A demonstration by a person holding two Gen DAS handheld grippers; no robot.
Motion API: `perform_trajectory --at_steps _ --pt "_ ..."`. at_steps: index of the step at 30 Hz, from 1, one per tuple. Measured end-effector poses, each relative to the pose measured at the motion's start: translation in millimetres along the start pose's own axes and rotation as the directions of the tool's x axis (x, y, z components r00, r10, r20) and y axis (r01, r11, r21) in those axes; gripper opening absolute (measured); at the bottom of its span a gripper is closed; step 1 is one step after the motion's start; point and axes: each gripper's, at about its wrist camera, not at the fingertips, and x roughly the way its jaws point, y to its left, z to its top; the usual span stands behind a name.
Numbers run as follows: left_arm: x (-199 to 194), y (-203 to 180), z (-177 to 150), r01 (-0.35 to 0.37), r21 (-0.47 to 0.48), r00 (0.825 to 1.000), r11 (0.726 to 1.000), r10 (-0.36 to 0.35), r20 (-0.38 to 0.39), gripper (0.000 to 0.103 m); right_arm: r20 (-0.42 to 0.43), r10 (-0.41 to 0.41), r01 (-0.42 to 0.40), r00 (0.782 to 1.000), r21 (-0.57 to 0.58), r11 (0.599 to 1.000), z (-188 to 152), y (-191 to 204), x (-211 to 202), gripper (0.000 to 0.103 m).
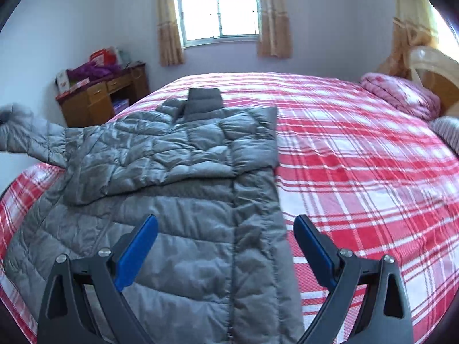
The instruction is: Fold large clothes
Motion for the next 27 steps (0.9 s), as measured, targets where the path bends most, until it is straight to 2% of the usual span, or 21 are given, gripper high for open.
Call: perform_trajectory --at_steps 4,7,8,10,11,12,14,16,19,20,22,23,24,27 --pt "-1.7 -83.0 7.1 0.118 0.086 0.992 0.989 -0.121 0.033 0.016 0.003 -0.003 0.003 1.0 0.033 0.999 -4.2 -12.2 -3.2 0.097" --pt "5.2 -138.4 -1.4 0.199 0.115 0.979 0.973 -0.202 0.011 0.017 0.001 -0.008 0.008 1.0 0.047 0.999 -7.7 -19.9 -5.9 0.097" --pt "7.0 -152.3 -4.8 0.205 0.124 0.978 0.971 -0.207 0.002 0.02 -0.002 -0.01 0.01 1.0 0.051 0.999 -8.7 -23.2 -5.7 0.097" --pt "15.9 -183.9 -16.8 0.195 0.17 0.981 0.966 -0.192 -0.032 0.044 -0.01 -0.017 0.017 1.0 0.062 0.998 -10.4 -29.0 -4.0 0.097" --pt "14.9 -195.0 -22.1 0.187 0.184 0.982 0.965 -0.183 -0.039 0.066 -0.014 -0.019 0.02 1.0 0.065 0.998 -10.8 -30.9 -3.1 0.097" --pt "15.3 -201.7 -28.9 0.173 0.195 0.985 0.965 -0.17 -0.032 0.083 -0.02 -0.021 0.022 1.0 0.07 0.997 -11.2 -33.1 -1.6 0.097" --pt "12.5 -202.6 -39.3 0.137 0.219 0.99 0.966 -0.143 0.012 0.086 -0.036 -0.019 0.021 0.999 0.078 0.997 -10.8 -36.7 0.9 0.097" --pt "16.4 -198.5 -45.2 0.119 0.23 0.992 0.966 -0.127 0.02 0.088 -0.047 -0.014 0.018 0.999 0.076 0.997 -8.9 -37.7 1.9 0.097" --pt "27.8 -161.8 -53.7 0.079 0.203 0.997 0.976 -0.083 0.01 0.09 -0.052 -0.018 0.021 0.998 0.054 0.998 -3.8 -33.0 3.8 0.097" --pt "34.8 -149.8 -57.3 0.053 0.196 0.999 0.979 -0.055 0.003 0.091 -0.053 -0.012 0.014 0.999 0.051 0.999 -0.6 -30.2 4.6 0.098" --pt "54.6 -119.6 -68.4 -0.04 0.19 0.999 0.981 0.045 -0.026 0.091 -0.063 0.008 -0.006 0.998 0.043 0.999 8.1 -21.3 8.5 0.099" --pt "69.3 -102.9 -77.0 -0.103 0.189 0.992 0.977 0.115 -0.049 0.091 -0.069 0.021 -0.018 0.997 0.034 0.999 12.7 -15.9 11.4 0.1" --pt "78.9 -92.1 -83.7 -0.14 0.185 0.986 0.973 0.154 -0.068 0.091 -0.081 0.044 -0.042 0.996 0.022 0.999 19.0 -8.1 16.8 0.1" --pt "116.7 -49.9 -113.3 -0.25 0.155 0.945 0.956 0.275 -0.176 0.091 -0.115 0.102 -0.101 0.988 0.017 0.995 34.8 12.9 36.4 0.1"
